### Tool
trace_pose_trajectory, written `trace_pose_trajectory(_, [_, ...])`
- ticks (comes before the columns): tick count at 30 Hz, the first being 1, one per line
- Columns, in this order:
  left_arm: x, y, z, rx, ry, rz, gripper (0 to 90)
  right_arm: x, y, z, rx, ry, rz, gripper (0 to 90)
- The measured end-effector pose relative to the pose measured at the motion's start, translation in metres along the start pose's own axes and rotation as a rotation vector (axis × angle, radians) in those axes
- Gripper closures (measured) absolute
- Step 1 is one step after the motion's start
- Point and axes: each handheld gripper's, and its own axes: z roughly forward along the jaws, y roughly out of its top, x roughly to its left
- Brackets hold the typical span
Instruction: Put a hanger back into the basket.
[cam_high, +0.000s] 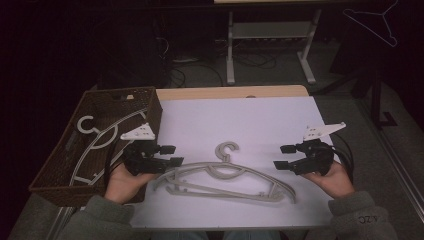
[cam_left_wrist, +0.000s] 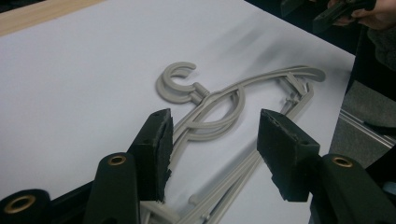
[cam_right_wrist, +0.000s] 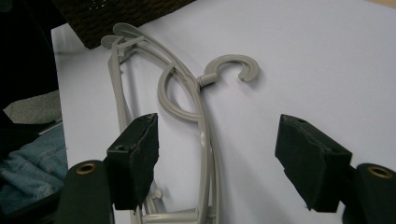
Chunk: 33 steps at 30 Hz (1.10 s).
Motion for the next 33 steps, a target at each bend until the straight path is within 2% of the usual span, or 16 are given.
trace_pose_trajectory(5, [0.001, 0.003, 0.015, 0.011, -0.016, 0.019, 44.2, 0.000, -0.002, 0.002, 0.017, -0.008, 0.002, 29.8])
trace_pose_trajectory(6, [0.004, 0.002, 0.024, 0.016, -0.026, 0.012, 43.9, 0.000, -0.002, 0.003, 0.022, -0.010, -0.002, 30.1])
trace_pose_trajectory(9, [0.010, -0.001, 0.035, 0.023, -0.031, -0.011, 43.1, 0.000, -0.002, 0.005, 0.031, -0.015, -0.007, 30.6])
trace_pose_trajectory(10, [0.012, -0.002, 0.039, 0.032, -0.033, -0.001, 42.7, 0.000, -0.003, 0.006, 0.031, -0.014, -0.003, 31.2])
trace_pose_trajectory(13, [0.015, -0.005, 0.051, 0.054, -0.037, -0.012, 42.0, -0.002, -0.007, 0.011, 0.044, -0.016, 0.002, 31.8])
trace_pose_trajectory(18, [0.015, -0.006, 0.072, 0.087, -0.070, -0.011, 42.1, -0.003, -0.013, 0.021, 0.074, -0.016, 0.000, 33.2])
trace_pose_trajectory(23, [0.024, -0.009, 0.088, 0.122, -0.063, -0.024, 42.5, -0.001, -0.014, 0.033, 0.114, -0.007, -0.020, 37.1])
trace_pose_trajectory(28, [0.033, -0.014, 0.101, 0.168, -0.060, -0.032, 45.7, -0.004, -0.022, 0.042, 0.148, 0.010, -0.004, 40.6])
trace_pose_trajectory(31, [0.038, -0.017, 0.108, 0.187, -0.054, -0.040, 47.4, -0.004, -0.025, 0.049, 0.178, 0.015, -0.005, 42.3])
trace_pose_trajectory(33, [0.041, -0.019, 0.113, 0.217, -0.045, -0.044, 48.1, -0.004, -0.025, 0.053, 0.192, 0.018, -0.017, 43.9])
